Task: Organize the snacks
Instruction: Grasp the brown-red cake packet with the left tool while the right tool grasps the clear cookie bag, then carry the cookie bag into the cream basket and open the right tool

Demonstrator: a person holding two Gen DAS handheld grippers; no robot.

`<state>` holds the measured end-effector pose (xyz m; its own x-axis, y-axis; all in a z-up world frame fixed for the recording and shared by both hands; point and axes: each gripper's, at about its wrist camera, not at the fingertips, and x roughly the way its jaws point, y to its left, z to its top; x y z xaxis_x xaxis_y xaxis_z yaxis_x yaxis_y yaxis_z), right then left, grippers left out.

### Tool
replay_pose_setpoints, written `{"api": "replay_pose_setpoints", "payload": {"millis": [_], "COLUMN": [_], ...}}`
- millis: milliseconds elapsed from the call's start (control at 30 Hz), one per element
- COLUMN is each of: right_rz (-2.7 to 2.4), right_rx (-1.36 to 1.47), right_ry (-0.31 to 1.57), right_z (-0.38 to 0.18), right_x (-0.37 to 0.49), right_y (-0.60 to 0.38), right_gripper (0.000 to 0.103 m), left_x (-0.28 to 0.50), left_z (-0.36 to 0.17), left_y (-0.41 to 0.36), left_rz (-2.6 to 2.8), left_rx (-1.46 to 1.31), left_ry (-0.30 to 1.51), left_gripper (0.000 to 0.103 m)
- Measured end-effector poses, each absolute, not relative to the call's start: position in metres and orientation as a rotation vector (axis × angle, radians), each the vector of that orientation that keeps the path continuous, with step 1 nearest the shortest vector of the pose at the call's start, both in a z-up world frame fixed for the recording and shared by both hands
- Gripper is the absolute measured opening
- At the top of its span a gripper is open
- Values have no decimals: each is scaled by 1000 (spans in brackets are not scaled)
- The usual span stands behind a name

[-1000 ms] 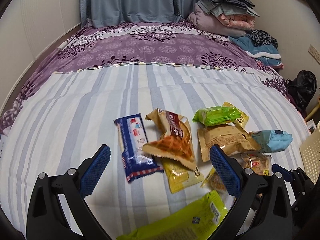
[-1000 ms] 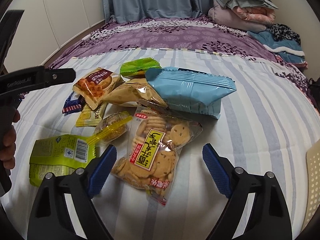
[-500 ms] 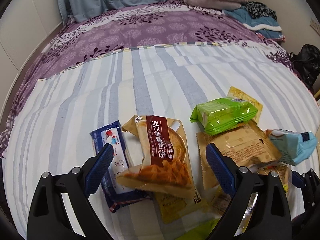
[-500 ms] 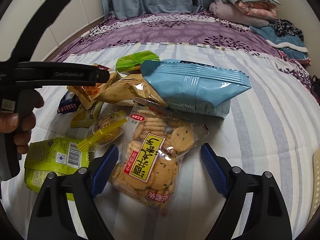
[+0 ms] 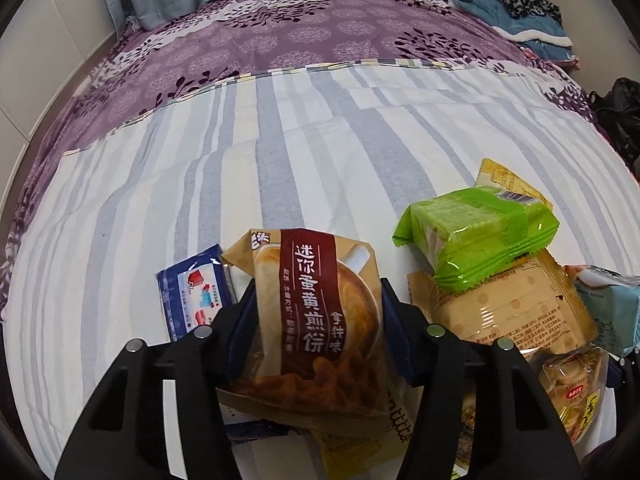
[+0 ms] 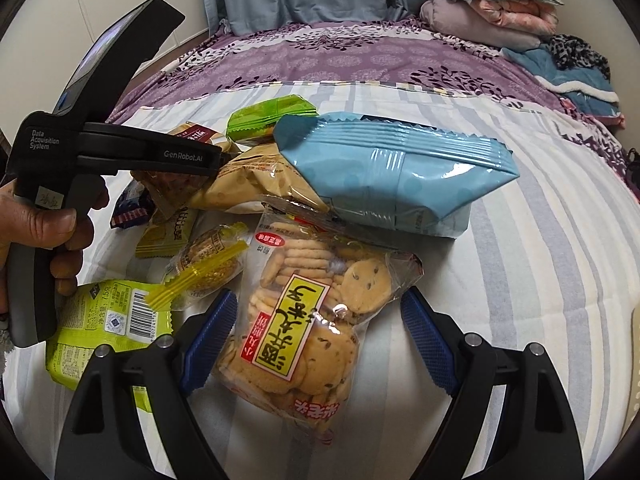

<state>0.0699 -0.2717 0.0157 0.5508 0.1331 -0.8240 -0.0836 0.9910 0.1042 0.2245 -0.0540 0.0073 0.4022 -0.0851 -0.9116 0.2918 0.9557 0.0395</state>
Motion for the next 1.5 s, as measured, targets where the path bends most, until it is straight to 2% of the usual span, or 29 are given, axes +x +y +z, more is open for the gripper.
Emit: {"api": "replay_pose_setpoints", "payload": {"millis": [167,633,1000,1500], "right_rz": [132,145,142,133], "right_rx": [59,101,148,187], "right_ry": [976,963,936,795], "right_z": [15,21,34,87], "right_x": [73,59,30,-27], "right_y": [-274,-283,-300,-334], "right_gripper": [79,51,49,49], "left_x": [222,196,158,94], "left_z": [14,53,86,135], "left_y": [-49,-38,-39,-51], "left_rz": [-253,-272,-321,-395], "left_rx": [163,67,36,19], "left_ry": [1117,1032,965,870], "left_gripper": [47,46,46,46]}}
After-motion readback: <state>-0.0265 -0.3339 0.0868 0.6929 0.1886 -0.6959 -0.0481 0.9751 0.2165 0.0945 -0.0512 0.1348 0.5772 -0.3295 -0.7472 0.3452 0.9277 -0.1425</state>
